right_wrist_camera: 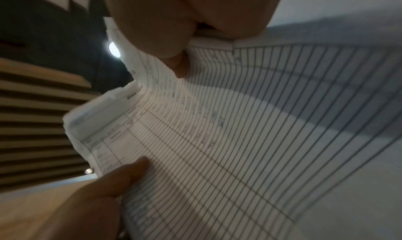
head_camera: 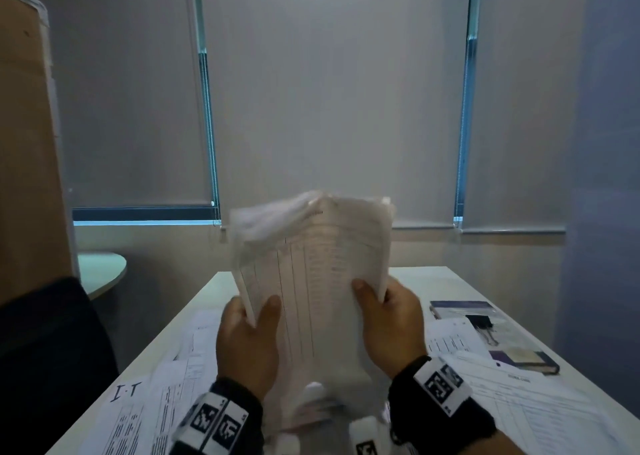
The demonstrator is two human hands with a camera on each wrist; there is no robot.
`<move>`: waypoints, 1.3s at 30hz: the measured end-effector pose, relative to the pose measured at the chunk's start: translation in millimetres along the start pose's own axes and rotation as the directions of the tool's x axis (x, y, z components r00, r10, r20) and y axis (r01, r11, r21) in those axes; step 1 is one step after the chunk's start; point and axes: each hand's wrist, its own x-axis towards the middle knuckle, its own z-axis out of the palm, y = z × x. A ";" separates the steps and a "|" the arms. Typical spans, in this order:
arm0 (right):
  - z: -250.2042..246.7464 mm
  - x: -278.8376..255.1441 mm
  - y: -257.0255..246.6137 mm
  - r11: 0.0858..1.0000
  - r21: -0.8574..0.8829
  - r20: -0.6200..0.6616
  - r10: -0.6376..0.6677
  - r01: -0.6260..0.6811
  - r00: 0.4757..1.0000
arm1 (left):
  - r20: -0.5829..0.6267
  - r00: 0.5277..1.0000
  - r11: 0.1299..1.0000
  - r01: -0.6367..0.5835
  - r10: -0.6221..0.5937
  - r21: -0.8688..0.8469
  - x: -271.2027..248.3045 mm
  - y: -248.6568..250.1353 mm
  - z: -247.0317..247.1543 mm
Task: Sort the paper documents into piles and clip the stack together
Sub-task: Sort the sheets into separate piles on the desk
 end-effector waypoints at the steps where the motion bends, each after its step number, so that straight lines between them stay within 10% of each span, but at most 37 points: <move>1: 4.3 -8.6 9.3 0.999 -0.047 0.034 0.025 -0.023 0.999 | 0.013 0.999 0.999 0.040 -0.040 0.008 -8.3 -9.0 1.6; 10: 9.5 -3.2 5.9 0.988 0.131 0.010 0.078 -0.078 0.997 | 0.064 0.997 0.994 0.059 -0.053 -0.093 -1.6 -8.1 2.9; 15: 8.3 -15.2 35.1 0.947 0.052 0.243 0.296 -0.317 0.924 | 0.209 0.939 0.957 0.288 -0.273 -0.044 -12.5 -44.1 2.0; 23: 3.4 -6.7 33.7 0.964 0.077 0.297 0.222 -0.255 0.929 | 0.166 0.964 0.978 0.206 -0.209 0.038 -1.8 -44.6 2.3; 29: -34.9 10.9 45.8 0.961 -0.167 0.489 0.276 -0.221 0.828 | 0.039 0.976 0.975 0.211 -0.214 0.075 11.4 -47.0 -25.9; 34: -120.8 52.3 86.8 0.569 -0.822 0.334 0.454 0.019 0.826 | -0.080 0.952 0.955 0.296 -0.295 0.001 20.6 -68.3 -65.5; 39: -169.5 62.6 131.6 0.274 -0.961 0.204 0.635 0.030 0.745 | -0.087 0.886 0.890 0.454 -0.456 -0.039 26.7 -114.3 -94.3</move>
